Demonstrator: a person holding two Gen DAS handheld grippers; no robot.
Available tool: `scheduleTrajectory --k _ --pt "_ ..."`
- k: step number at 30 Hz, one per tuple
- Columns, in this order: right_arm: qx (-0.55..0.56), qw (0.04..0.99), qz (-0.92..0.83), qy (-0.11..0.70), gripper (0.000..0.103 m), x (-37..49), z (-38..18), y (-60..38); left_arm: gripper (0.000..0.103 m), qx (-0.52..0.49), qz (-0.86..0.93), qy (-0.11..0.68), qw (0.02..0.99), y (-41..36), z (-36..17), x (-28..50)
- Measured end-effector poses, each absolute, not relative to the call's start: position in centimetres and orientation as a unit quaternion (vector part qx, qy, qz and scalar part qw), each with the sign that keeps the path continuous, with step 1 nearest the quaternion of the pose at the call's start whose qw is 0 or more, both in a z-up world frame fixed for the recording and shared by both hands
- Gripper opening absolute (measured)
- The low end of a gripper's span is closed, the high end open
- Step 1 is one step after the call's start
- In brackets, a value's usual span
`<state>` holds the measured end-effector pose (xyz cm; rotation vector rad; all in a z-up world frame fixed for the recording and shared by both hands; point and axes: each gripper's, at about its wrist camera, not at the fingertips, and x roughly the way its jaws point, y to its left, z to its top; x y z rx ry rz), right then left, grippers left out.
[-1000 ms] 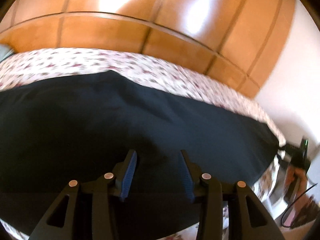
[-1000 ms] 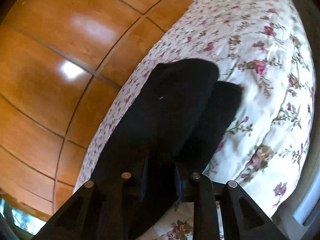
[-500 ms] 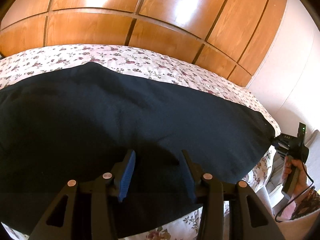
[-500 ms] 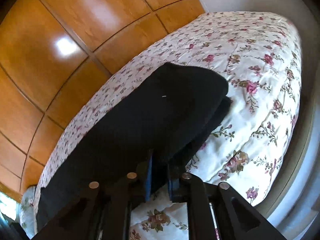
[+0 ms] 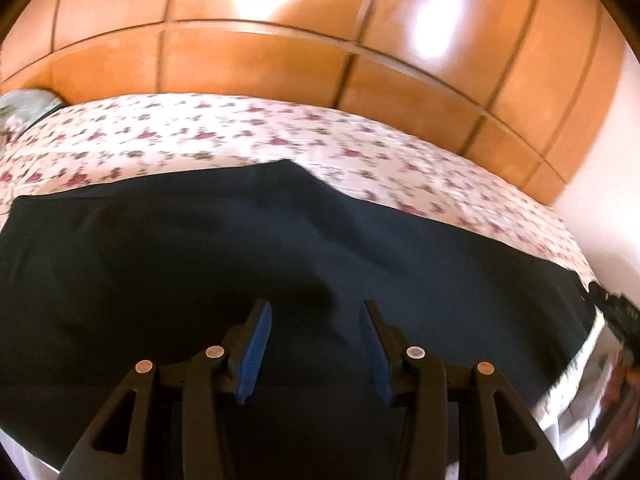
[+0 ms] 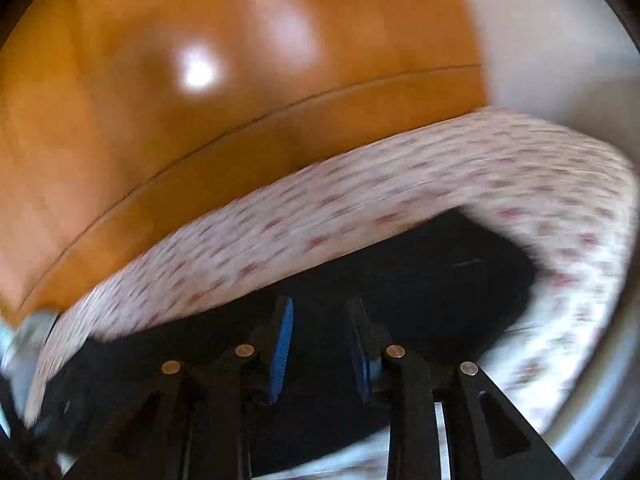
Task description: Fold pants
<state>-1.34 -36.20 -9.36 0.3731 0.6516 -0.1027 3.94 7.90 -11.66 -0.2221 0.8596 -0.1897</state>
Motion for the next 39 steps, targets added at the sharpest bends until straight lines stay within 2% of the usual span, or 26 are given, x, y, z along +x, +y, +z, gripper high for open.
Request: scheduleTrajectory --k 4,10,15,29,30,31,32,35,39 --pt "0.139 0.922 0.044 0.359 0.028 2.6 -10.7 -29.0 0.046 -0.098 -0.06 0.426 0.897 9.4 -12.3 5.4" --pt "0.088 0.9 0.194 0.38 0.028 7.0 -10.8 -19.2 0.048 -0.076 -0.073 0.414 0.904 10.0 -13.8 5.9" --pt "0.027 0.891 0.23 0.391 0.028 10.1 -11.0 -12.6 0.053 -0.022 -0.075 0.391 0.917 8.7 -14.3 5.6" --pt "0.01 0.834 0.312 0.456 0.028 20.4 -14.0 -2.3 0.053 -0.071 -0.076 0.407 0.907 10.4 -13.7 5.1" --pt "-0.006 0.834 0.303 0.461 0.026 20.8 -14.4 -1.8 0.053 -0.08 -0.073 0.41 0.906 10.7 -13.6 5.2" --pt "-0.027 0.836 0.293 0.464 0.014 21.1 -15.0 -1.2 0.053 -0.087 -0.07 0.411 0.905 11.0 -13.6 5.2" --pt "-0.044 0.835 0.291 0.464 0.012 21.4 -15.6 -0.7 0.053 -0.092 -0.068 0.412 0.904 11.3 -13.6 5.2" --pt "-0.053 0.845 0.267 0.46 0.007 22.5 -16.6 -0.1 0.053 -0.096 -0.069 0.411 0.904 11.8 -13.9 5.3" --pt "-0.046 0.848 0.258 0.46 0.005 23.4 -17.0 0.1 0.053 -0.083 -0.062 0.408 0.907 11.3 -14.0 5.4"
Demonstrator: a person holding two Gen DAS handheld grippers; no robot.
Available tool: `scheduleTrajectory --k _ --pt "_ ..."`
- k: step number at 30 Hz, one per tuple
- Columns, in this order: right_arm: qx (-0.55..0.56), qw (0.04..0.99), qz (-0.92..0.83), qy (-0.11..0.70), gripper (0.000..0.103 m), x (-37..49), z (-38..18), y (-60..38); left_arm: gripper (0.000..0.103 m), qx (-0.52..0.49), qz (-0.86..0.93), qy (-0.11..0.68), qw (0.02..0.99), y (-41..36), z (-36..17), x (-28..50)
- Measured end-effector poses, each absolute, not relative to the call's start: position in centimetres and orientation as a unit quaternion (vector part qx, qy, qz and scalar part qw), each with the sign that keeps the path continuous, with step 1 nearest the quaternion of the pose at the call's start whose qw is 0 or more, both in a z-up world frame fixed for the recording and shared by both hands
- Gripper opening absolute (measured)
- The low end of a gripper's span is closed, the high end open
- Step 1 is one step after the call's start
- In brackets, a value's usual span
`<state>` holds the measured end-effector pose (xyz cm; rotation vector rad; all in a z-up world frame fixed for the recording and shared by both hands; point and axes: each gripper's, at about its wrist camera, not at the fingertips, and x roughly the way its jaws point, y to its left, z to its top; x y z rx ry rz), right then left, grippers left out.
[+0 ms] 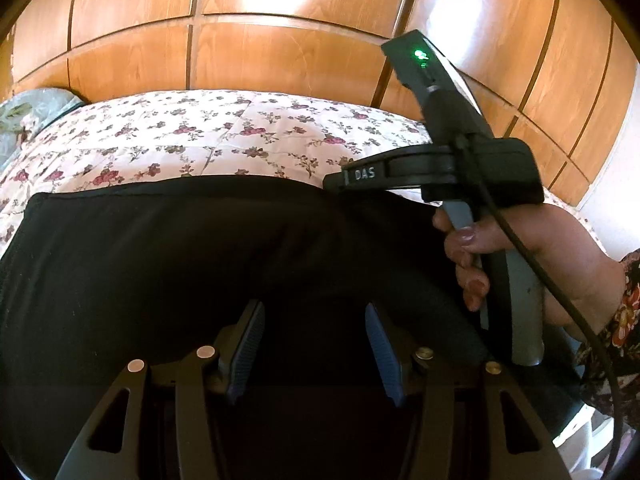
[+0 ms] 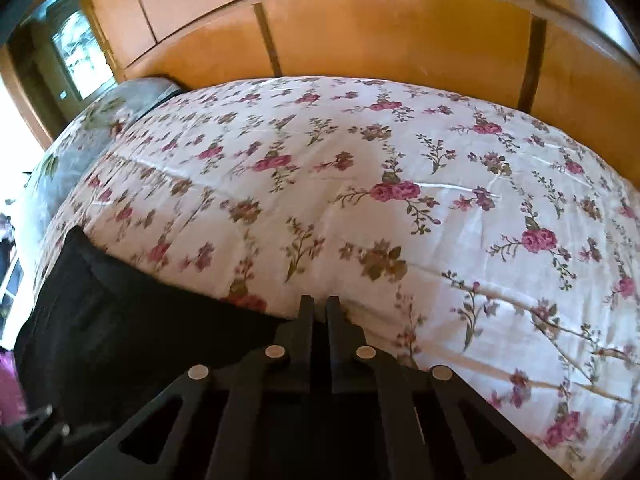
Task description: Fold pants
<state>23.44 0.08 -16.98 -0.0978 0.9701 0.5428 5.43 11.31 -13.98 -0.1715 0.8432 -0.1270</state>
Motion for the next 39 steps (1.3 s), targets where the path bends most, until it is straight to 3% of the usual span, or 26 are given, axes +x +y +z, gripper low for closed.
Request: scheduleTrajectory --k 4,7,9,12,15,18,32,39 --pt "-0.051 0.853 0.255 0.452 0.007 23.1 -16.5 0.2 0.054 -0.073 -0.052 0.403 0.911 10.8 -14.0 5.4" --pt "0.008 0.859 0.254 0.444 0.021 22.3 -15.1 -2.1 0.054 -0.07 -0.051 0.405 0.91 10.8 -13.9 5.3" --pt "0.049 0.862 0.268 0.428 0.024 20.4 -13.8 -4.1 0.054 -0.08 -0.051 0.405 0.909 11.0 -13.9 5.3" --pt "0.046 0.878 0.264 0.397 0.03 16.1 -12.2 -6.9 0.054 -0.088 -0.045 0.406 0.908 11.1 -13.9 5.3" --pt "0.048 0.889 0.24 0.387 0.043 12.0 -12.0 -10.3 0.056 -0.093 -0.03 0.407 0.908 10.7 -13.8 5.3" --pt "0.046 0.891 0.208 0.4 0.043 9.2 -12.6 -13.2 0.067 -0.106 -0.027 0.406 0.907 10.3 -13.5 5.0" --pt "0.033 0.907 0.118 0.402 0.046 2.5 -14.1 -20.5 0.067 -0.088 -0.047 0.394 0.914 7.2 -13.0 2.2" --pt "0.1 0.908 0.082 0.399 0.049 0.3 -13.9 -25.8 0.071 -0.107 -0.087 0.369 0.919 6.6 -13.2 0.7"
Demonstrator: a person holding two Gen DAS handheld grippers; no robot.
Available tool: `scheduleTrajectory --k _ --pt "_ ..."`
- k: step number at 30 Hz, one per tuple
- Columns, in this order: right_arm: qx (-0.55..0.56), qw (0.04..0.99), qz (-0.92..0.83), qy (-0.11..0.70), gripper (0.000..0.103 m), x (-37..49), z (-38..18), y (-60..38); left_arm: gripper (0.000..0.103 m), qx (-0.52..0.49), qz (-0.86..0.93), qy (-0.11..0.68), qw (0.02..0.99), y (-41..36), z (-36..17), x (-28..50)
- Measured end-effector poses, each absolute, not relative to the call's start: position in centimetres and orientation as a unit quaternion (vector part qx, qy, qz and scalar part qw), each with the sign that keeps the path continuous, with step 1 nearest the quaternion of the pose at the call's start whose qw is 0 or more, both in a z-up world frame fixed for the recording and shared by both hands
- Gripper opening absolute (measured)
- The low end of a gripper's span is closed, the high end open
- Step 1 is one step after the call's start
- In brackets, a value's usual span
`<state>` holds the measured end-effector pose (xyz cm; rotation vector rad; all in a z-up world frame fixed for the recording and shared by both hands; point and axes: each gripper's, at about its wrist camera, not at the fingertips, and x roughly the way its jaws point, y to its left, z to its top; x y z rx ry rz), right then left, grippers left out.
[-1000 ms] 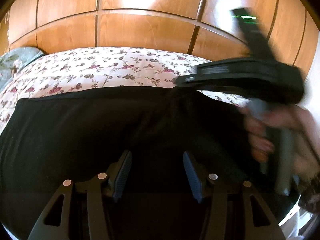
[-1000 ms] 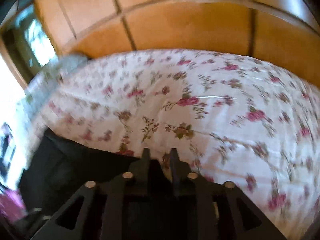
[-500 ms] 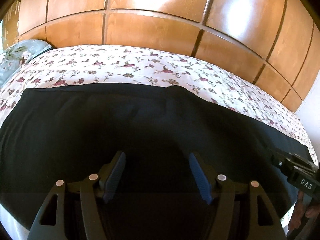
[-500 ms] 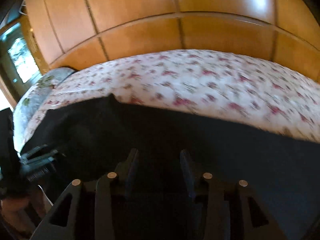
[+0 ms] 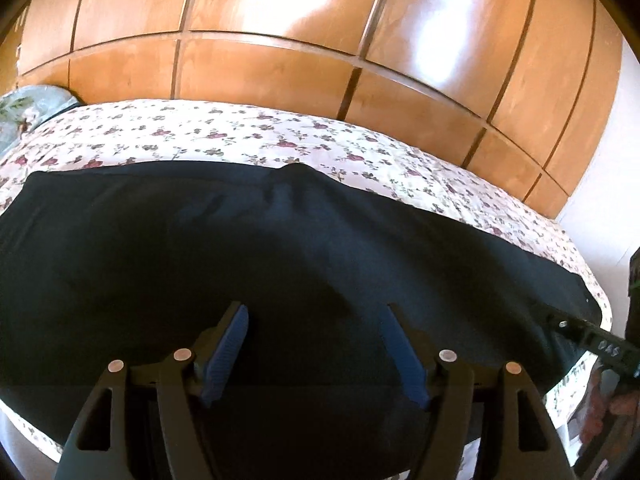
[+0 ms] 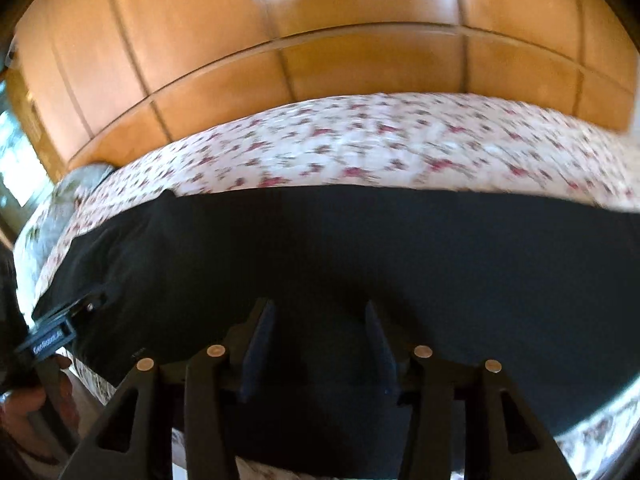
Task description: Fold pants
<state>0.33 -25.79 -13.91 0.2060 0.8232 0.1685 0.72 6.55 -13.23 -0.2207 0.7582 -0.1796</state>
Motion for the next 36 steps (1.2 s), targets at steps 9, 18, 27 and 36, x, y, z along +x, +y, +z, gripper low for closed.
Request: scheduleTrajectory --k 9,18,27,36 --pt "0.191 0.909 -0.016 0.37 0.052 -3.4 -13.8 -33.8 0.076 -0.039 -0.076 0.36 0.929 4.8 -14.0 0.4" --pt "0.248 0.912 -0.086 0.315 0.052 -6.6 -13.4 -41.8 0.078 -0.041 -0.07 0.362 0.928 4.6 -13.9 0.4" --pt "0.407 0.849 -0.236 0.24 0.062 -9.4 -15.5 -54.4 0.078 -0.047 -0.066 0.365 0.928 4.7 -13.6 0.1" --pt "0.444 0.85 -0.176 0.222 0.057 -8.8 -17.2 -54.0 0.077 -0.05 -0.066 0.365 0.927 4.7 -13.6 0.0"
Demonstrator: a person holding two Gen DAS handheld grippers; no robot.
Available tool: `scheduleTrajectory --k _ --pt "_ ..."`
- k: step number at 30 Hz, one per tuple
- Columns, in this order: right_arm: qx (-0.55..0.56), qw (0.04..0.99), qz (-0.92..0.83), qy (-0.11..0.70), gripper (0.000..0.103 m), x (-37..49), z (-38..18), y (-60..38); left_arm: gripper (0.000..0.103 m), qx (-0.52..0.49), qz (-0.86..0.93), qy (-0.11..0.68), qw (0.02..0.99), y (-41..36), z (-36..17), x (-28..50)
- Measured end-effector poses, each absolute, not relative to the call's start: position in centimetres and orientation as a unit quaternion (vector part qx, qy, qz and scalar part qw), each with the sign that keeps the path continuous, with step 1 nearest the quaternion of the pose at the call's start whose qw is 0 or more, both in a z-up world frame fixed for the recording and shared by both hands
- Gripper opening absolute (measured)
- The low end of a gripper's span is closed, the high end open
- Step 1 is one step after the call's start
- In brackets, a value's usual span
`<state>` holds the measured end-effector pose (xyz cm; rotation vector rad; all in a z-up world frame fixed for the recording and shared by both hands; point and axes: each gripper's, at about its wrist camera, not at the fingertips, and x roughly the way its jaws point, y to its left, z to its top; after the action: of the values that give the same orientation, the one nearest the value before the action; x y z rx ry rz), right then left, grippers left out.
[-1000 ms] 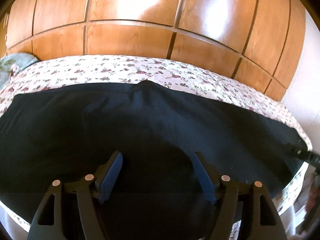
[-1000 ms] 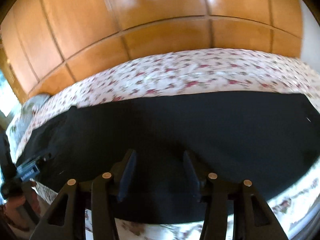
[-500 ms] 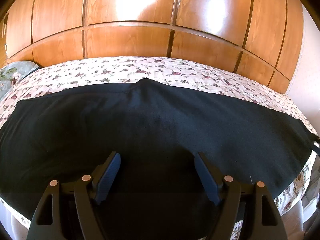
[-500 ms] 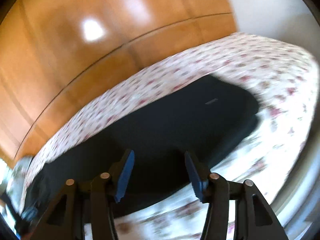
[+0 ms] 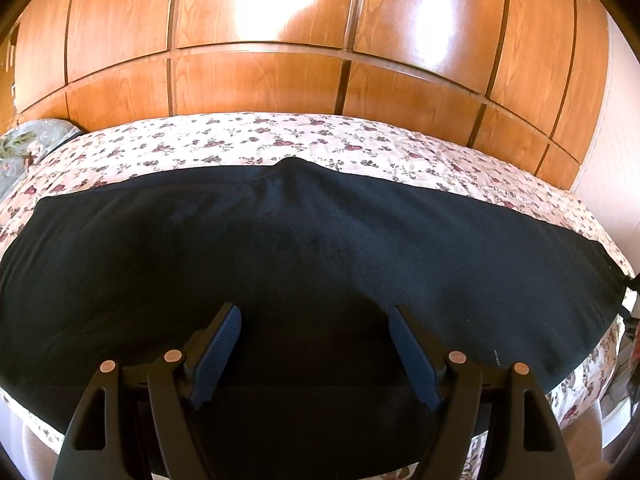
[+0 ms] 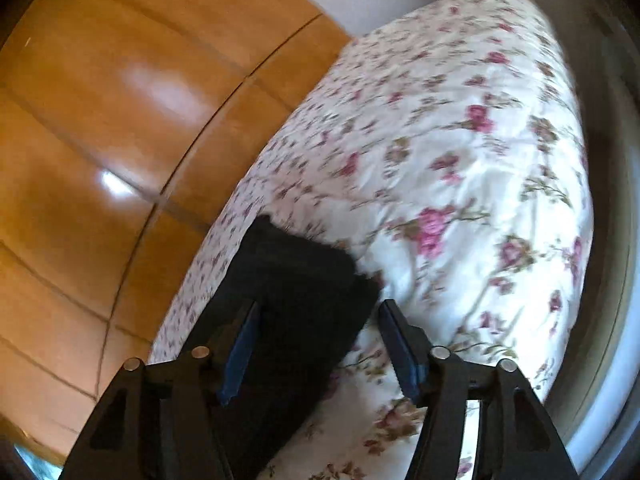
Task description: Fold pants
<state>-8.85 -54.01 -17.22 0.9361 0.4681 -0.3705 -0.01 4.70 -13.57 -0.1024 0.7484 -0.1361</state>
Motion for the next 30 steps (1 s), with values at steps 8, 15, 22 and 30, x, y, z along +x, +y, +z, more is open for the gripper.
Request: scheduleTrajectory --k 8,15,22,30 --pt "0.472 0.838 -0.154 0.225 0.02 -8.3 -16.7 -52.8 0.077 -0.079 -0.057 0.349 0.932 6.2 -12.7 -0.4" --pt "0.424 0.872 -0.141 0.2 0.016 -7.2 -11.6 -49.6 0.077 -0.099 -0.022 0.357 0.929 8.4 -13.3 -0.2" --pt "0.332 0.921 -0.09 0.18 0.016 -5.7 -4.8 -43.4 0.077 -0.084 -0.022 0.359 0.929 8.0 -13.8 -0.4" --pt "0.235 0.956 0.024 0.176 0.016 -3.8 -0.2 -33.7 0.077 -0.094 -0.03 0.36 0.928 8.2 -13.6 -0.7"
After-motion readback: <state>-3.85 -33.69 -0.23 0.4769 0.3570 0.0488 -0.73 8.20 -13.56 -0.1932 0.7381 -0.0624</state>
